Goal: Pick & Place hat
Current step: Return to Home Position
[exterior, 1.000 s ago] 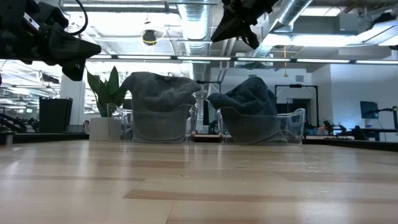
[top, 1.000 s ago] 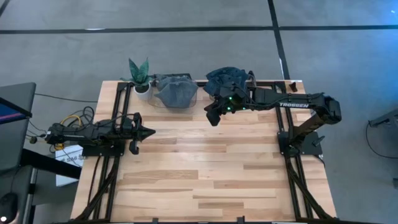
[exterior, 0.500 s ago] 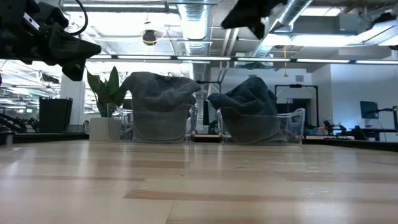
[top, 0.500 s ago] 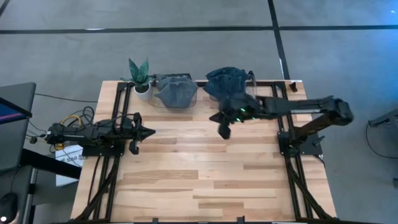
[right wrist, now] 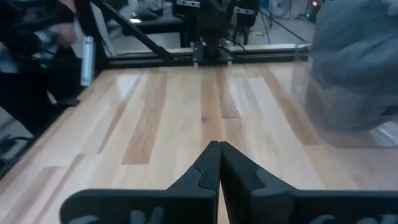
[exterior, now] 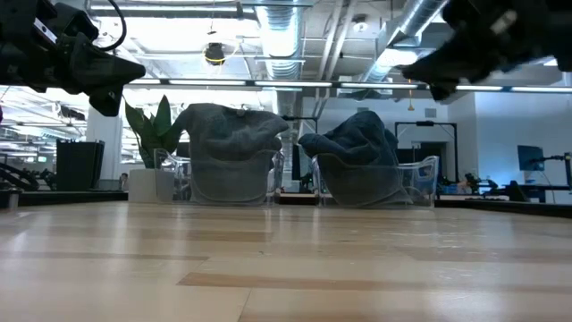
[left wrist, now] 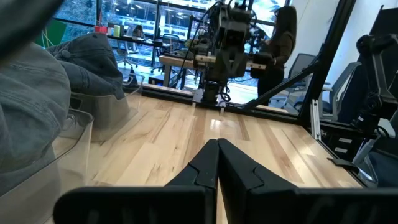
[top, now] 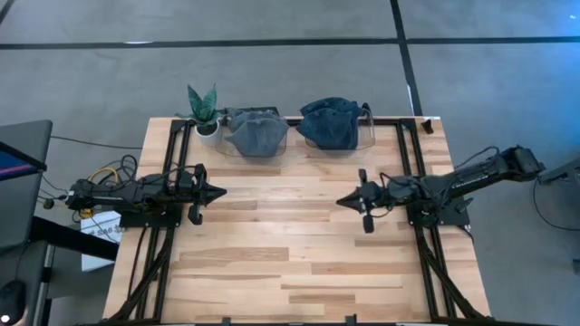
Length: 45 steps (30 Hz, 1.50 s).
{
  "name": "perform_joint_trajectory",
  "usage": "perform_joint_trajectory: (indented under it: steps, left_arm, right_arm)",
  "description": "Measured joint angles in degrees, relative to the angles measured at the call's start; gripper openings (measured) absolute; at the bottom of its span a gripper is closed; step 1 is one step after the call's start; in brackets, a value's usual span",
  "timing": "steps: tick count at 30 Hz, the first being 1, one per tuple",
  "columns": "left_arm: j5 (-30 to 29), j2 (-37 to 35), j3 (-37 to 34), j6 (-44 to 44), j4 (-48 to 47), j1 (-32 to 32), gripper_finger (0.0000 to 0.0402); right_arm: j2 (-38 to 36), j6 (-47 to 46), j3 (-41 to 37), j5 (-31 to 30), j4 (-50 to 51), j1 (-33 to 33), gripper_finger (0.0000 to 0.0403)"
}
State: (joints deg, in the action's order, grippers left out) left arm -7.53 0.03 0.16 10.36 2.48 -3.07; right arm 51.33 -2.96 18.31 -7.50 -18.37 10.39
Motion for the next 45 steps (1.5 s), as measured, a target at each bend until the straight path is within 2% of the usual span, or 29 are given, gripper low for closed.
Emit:
perform_joint_trajectory:
  steps: [6, 10, 13, 20, 24, 28, 31, 37, 41, 45]
  left_arm:
    - [0.0, 0.0, 0.0, 0.0, 0.0, 0.0, 0.0000]
    - [0.0, 0.0, 0.0, 0.0, 0.0, 0.0, 0.0000]
    - [0.0, 0.0, 0.0, 0.0, 0.0, 0.0, 0.0000]
    - [0.0, 0.0, 0.0, 0.0, 0.0, 0.0, 0.0000]
    - [0.0, 0.0, 0.0, 0.0, 0.0, 0.0, 0.0000]
    - [0.0, 0.0, 0.0, 0.0, 0.0, 0.0, 0.0000]
    - [0.0, 0.0, 0.0, 0.0, 0.0, 0.0, 0.0000]
    - [0.0, 0.0, 0.0, 0.0, 0.0, 0.0, 0.0000]
    - [0.0, 0.0, 0.0, 0.0, 0.1, 0.0, 0.0000]
    - [0.0, 0.0, 0.0, 0.0, 0.1, 0.0, 0.0000]
  right_arm:
    - [-6.2, -0.4, -7.8, 0.5, -4.4, 0.5, 0.0000]
    - [-10.8, 3.5, -9.9, 1.5, -1.8, -0.5, 0.0000]
    - [-16.4, 4.7, -11.3, 2.2, 0.7, -2.0, 0.0000]
    - [-30.9, 4.1, -15.5, 8.7, 2.5, -6.2, 0.0000]
    - [-38.8, 3.0, -17.7, 9.0, 7.4, -7.7, 0.0000]
    - [-46.1, 3.0, -17.8, 9.1, 16.9, -8.3, 0.0000]
    - [-50.2, 3.5, -17.8, 9.4, 17.7, -8.3, 0.0000]
    - [-50.6, 4.3, -17.8, 9.6, 17.8, -8.2, 0.0000]
    - [-50.2, 0.2, -17.8, 8.5, 18.0, -8.3, 0.0000]
    - [-49.9, 0.0, -17.8, 7.7, 17.9, -8.7, 0.0000]
